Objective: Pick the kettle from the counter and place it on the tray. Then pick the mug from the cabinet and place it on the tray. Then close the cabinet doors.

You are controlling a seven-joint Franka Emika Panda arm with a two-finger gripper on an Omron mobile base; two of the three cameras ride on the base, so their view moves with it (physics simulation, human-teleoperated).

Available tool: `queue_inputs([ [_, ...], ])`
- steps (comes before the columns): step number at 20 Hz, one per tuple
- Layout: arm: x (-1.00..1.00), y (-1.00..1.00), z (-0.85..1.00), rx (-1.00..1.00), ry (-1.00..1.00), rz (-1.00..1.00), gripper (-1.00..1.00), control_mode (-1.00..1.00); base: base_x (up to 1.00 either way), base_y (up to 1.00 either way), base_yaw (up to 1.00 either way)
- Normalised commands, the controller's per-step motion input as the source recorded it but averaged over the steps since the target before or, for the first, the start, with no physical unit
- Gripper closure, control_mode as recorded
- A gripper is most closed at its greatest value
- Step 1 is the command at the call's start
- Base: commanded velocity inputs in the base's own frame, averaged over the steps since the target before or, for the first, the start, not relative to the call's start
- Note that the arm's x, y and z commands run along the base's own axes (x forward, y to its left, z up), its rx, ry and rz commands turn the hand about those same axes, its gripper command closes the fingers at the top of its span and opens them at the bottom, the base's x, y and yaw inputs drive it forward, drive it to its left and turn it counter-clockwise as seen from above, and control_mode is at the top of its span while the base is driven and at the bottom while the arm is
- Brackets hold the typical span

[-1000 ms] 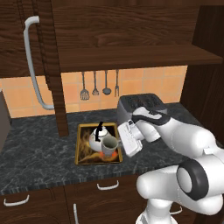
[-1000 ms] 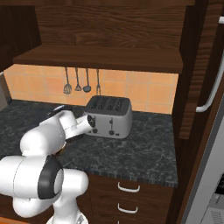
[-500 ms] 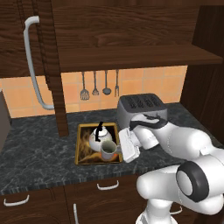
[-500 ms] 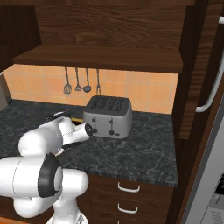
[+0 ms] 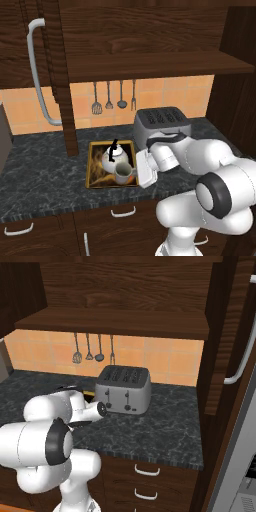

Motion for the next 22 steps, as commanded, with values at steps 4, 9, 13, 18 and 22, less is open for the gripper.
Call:
queue_inputs([
  [4,0.02,0.00,-0.22,0.00,0.01,-0.05,1.00,-1.00,0.00,0.00,0.00],
  [9,0.05,0.01,-0.22,0.00,0.01,-0.06,1.00,-1.00,0.00,0.00,0.00],
  [13,0.00,0.04,-0.20,0.00,0.00,-0.05,1.00,-1.00,0.00,0.00,0.00],
  [18,0.00,0.02,-0.08,0.00,0.00,-0.01,-1.00,-1.00,0.00,0.00,0.00],
  [22,0.00,0.00,0.00,0.00,0.00,0.00,-1.00,-1.00,0.00,0.00,0.00],
])
